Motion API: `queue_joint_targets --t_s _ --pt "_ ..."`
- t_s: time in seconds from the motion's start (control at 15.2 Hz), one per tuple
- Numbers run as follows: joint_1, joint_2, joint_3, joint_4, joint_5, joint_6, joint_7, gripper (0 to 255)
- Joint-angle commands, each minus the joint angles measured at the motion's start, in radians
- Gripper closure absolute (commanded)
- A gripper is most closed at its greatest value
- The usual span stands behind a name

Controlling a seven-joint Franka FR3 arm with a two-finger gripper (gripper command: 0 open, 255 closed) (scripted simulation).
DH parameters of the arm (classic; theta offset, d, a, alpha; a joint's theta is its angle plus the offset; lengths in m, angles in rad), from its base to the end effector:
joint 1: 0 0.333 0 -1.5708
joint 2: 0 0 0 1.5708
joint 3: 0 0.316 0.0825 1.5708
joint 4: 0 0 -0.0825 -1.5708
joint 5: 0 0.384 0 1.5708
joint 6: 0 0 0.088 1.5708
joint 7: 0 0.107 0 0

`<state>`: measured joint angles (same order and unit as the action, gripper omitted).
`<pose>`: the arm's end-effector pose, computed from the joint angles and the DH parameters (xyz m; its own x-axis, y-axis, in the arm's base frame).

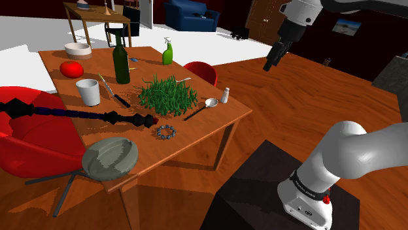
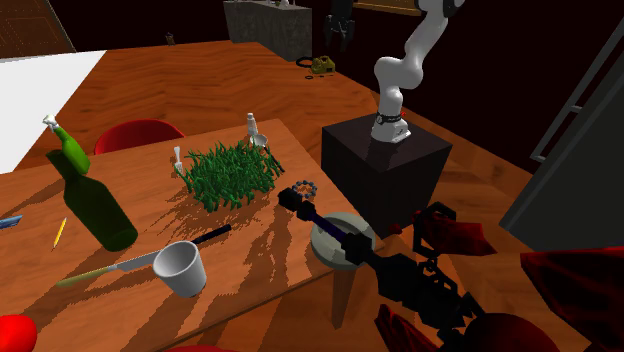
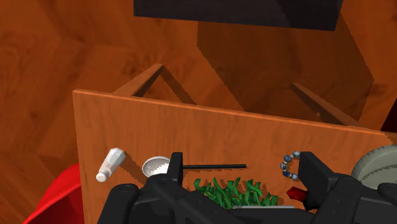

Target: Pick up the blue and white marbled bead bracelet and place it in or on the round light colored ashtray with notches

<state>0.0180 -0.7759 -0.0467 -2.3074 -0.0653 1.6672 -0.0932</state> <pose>0.3196 -0.0207 0.6194 0.9882 0.0797 0.1311 0.0744 -0.9962 0.0449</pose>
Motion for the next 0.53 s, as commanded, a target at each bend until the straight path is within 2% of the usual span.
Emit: queue_joint_targets --t_s 0.0,0.46 --pt "0.0 0.0 0.0 0.0 0.0 0.0 0.0 0" --pt "0.034 0.142 0.069 -0.065 0.038 0.189 0.08 0"
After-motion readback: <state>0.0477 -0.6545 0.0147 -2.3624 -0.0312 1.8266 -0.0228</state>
